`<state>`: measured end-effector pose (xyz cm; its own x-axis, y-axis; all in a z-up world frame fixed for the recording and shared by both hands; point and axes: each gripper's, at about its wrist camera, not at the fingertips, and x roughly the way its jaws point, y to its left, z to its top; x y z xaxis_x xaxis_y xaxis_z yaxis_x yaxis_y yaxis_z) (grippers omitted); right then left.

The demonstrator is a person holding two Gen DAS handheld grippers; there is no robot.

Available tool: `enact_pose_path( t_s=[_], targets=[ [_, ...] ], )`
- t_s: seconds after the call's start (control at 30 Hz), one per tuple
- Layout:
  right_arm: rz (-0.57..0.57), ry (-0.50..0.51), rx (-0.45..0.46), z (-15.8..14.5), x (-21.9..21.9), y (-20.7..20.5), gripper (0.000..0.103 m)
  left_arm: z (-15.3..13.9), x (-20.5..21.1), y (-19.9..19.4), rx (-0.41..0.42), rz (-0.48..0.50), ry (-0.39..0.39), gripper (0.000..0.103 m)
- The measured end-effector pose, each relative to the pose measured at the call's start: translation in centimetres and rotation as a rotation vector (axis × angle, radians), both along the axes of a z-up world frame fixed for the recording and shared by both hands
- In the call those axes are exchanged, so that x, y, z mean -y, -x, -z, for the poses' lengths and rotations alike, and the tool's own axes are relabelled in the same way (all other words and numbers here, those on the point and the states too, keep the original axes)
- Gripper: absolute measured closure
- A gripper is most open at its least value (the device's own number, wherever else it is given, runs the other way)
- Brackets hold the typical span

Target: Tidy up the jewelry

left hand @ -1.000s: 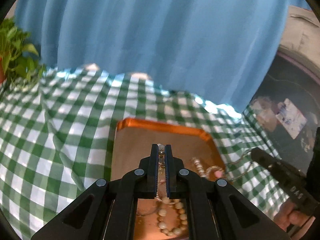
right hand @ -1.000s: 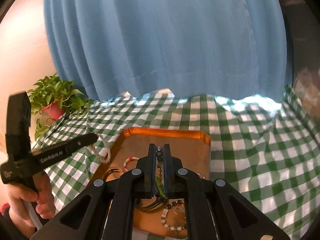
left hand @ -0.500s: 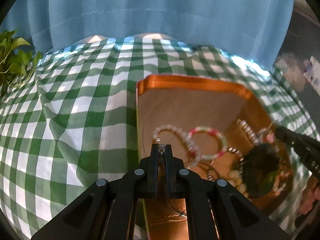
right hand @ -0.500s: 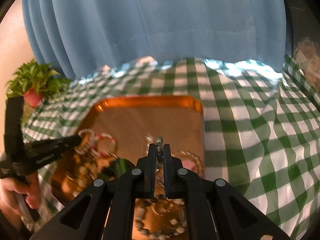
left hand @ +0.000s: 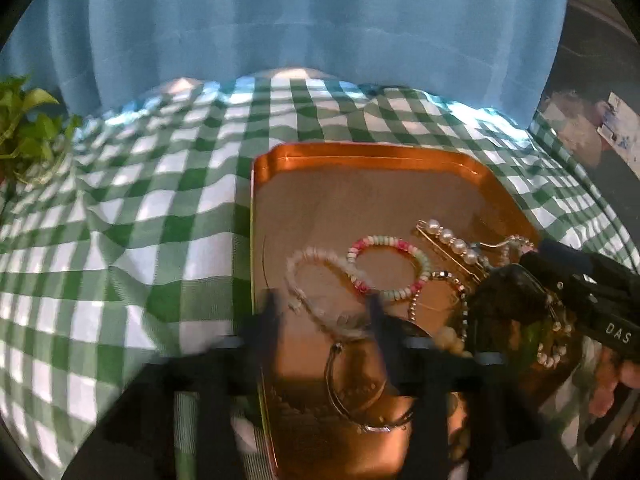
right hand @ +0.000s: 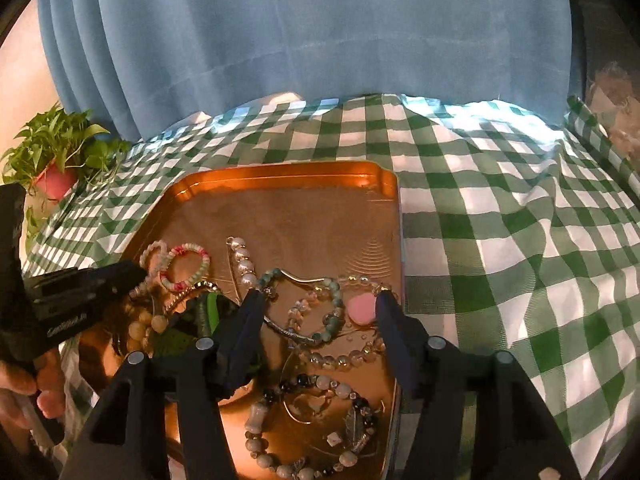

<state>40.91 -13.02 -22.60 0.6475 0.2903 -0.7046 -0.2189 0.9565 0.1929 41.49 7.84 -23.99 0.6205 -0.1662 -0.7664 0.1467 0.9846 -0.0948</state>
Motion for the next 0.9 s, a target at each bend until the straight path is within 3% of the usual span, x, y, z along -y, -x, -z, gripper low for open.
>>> enact_pose_path(
  t_s=[0.07, 0.2, 0.23, 0.4, 0.57, 0.9],
  targets=[
    [0.008, -0.001, 0.003, -0.3, 0.1, 0.3, 0.047, -0.8, 0.8, 1.1, 0.032, 0.012, -0.017, 0.023],
    [0.017, 0.000, 0.012, -1.1, 0.3, 1.5, 0.044, -2.0, 1.9, 3.7, 0.071, -0.007, -0.058, 0.016],
    [0.024, -0.001, 0.017, -1.3, 0.4, 2.0, 0.039, -2.2, 1.9, 4.3, 0.060, -0.020, -0.052, 0.016],
    [0.047, 0.001, 0.010, -2.4, 0.5, 4.9, 0.035, -3.3, 0.8, 7.3, -0.021, -0.108, 0.012, 0.016],
    [0.023, 0.041, 0.014, -3.8, -0.4, 9.3, 0.030, -5.3, -0.2, 11.8, -0.035, -0.166, 0.010, 0.016],
    [0.021, 0.021, 0.086, -10.5, -2.2, 19.3, 0.025, -15.1, -0.1, 21.9, 0.104, -0.175, 0.046, 0.016]
  ],
)
